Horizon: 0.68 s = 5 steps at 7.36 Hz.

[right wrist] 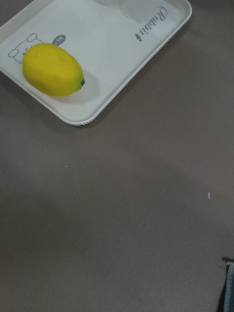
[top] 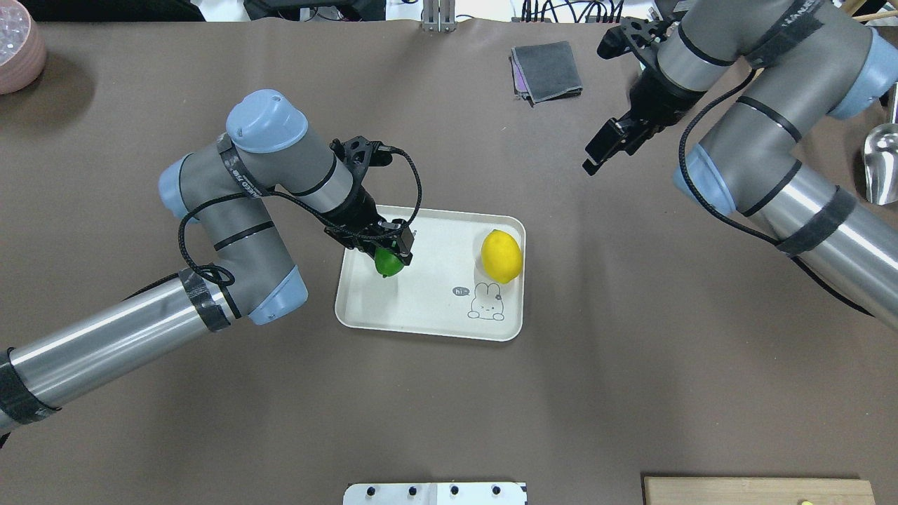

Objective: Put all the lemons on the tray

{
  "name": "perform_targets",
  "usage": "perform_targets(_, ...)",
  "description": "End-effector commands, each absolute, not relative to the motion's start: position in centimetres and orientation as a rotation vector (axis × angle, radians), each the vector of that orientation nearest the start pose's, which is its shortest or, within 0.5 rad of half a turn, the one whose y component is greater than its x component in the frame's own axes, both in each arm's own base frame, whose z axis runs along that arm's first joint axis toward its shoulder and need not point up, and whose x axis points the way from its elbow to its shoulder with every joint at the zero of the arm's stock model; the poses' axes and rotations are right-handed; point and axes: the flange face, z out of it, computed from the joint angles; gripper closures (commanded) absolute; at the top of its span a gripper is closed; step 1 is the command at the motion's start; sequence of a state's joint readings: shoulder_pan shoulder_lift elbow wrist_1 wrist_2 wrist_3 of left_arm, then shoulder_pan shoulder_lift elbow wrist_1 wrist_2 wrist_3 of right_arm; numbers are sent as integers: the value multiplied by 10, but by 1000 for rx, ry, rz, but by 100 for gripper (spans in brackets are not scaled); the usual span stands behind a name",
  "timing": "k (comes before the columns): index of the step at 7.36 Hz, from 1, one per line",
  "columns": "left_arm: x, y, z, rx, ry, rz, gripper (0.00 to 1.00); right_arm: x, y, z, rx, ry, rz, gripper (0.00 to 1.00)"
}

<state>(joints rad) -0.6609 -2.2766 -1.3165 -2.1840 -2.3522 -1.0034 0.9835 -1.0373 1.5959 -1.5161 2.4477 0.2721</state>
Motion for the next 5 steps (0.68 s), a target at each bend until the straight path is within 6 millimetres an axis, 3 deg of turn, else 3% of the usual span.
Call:
perform_targets(1,543,-503,264,12,1228,335,2,-261,-556,365,121,-972,-464,1)
perform_targets(3,525,-521,265,34,1225,309,2,-201,-566,411,104,-923,-342,1)
perform_targets(4,484,-553,261,82,1222,254,2,-177,-563,437,79,-907,-293,1)
perform_targets(5,431,-570,284,109,1213,193,2,-146,-561,458,79,-879,-241,1)
